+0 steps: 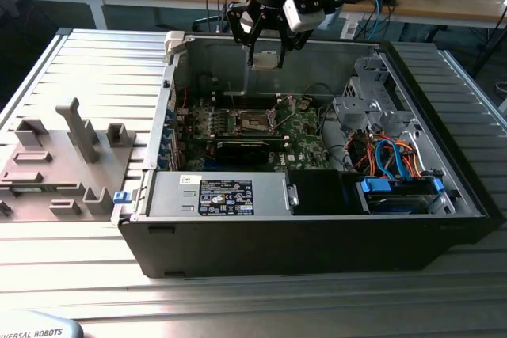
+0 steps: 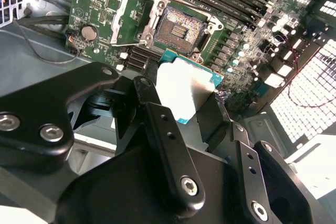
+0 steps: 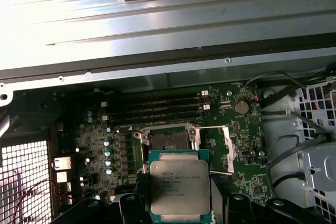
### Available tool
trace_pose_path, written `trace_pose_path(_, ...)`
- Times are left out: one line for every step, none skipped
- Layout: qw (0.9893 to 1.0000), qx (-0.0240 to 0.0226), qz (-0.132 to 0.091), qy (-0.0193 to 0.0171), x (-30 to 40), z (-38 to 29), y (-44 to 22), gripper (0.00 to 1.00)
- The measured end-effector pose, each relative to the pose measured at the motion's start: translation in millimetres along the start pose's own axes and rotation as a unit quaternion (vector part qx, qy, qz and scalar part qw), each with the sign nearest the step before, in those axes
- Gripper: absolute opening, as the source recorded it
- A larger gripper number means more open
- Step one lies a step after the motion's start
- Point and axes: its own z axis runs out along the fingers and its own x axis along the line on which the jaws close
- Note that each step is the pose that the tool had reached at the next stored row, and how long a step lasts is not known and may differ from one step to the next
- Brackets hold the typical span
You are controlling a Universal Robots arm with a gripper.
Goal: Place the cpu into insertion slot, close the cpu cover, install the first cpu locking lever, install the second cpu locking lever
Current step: 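Place the cpu into insertion slot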
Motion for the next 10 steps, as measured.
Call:
trace_pose_path(1.0000, 0.0000, 0.001, 0.0000, 0.0, 0.0, 0.0, 0.54)
trace_pose_path(1.0000, 0.0000, 0.001, -0.0001, 0.0, 0.0, 0.0, 0.54)
trace_pose_path(1.0000, 0.0000, 0.001, -0.0001, 0.0, 0.1, 0.0, 0.54)
trace_pose_path(1.0000, 0.0000, 0.002, -0.0001, 0.0, 0.1, 0.0, 0.54)
trace_pose_path(1.0000, 0.0000, 0.002, -0.0002, 0.0, 0.1, 0.0, 0.54)
trace_pose_path(1.0000, -0.0001, 0.002, -0.0002, 0.0, 0.1, 0.0, 0.54)
trace_pose_path(1.0000, -0.0001, 0.003, -0.0002, 0.0, 0.1, 0.0, 0.54)
trace_pose_path(1.0000, -0.0001, 0.003, -0.0003, 0.0, 0.1, 0.0, 0.54)
trace_pose_path(1.0000, -0.0001, 0.003, -0.0003, 0.0, 0.2, 0.0, 0.54)
trace_pose_path(1.0000, -0.0001, 0.004, -0.0003, 0.0, 0.2, 0.0, 0.54)
